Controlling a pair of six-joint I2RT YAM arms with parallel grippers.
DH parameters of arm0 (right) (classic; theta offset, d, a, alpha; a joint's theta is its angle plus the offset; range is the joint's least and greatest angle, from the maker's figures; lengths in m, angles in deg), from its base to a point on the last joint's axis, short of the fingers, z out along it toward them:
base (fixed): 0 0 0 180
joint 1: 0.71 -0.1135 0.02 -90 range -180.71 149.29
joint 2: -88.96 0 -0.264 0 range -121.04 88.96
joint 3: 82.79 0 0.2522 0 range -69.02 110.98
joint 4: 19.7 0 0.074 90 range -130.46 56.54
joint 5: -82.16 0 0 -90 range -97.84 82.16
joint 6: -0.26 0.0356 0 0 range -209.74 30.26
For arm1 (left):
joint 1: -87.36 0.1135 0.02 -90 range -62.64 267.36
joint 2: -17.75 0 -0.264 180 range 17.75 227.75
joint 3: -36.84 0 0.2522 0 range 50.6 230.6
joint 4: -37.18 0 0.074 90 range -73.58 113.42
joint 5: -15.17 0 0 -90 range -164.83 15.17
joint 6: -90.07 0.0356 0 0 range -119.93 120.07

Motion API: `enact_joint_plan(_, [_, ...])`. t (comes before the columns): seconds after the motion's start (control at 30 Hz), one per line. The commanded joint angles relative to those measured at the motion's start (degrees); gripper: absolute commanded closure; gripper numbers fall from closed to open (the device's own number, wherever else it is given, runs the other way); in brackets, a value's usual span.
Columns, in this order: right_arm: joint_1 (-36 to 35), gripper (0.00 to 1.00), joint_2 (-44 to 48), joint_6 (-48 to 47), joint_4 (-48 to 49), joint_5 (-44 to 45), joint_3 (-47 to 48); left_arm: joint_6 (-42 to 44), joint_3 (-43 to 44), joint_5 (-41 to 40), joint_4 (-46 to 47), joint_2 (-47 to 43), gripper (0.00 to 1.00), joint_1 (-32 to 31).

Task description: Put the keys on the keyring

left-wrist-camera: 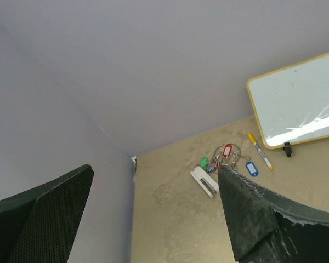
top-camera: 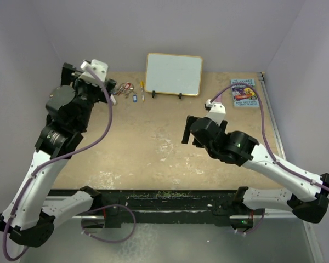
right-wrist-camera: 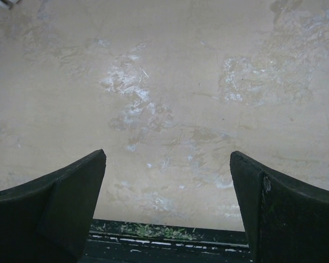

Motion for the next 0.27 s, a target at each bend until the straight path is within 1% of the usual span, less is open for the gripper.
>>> enact_joint_plan(0.0, [0.1,0.00,0.2,-1.8,-2.6,3.8,2.6,-8.6,0.2,-2.6,-3.0,-4.1,0.02,3.2])
enact_joint_plan(0.17, [0.1,0.01,2.6,-4.1,0.8,3.7,-0.5,-11.4,-0.7,-0.3,-5.3,-5.5,0.02,5.0])
enact_joint_plan(0.23, [0.2,0.00,3.5,-3.2,0.5,5.0,-1.4,-12.0,-1.0,0.0,-6.0,-5.7,0.02,5.3])
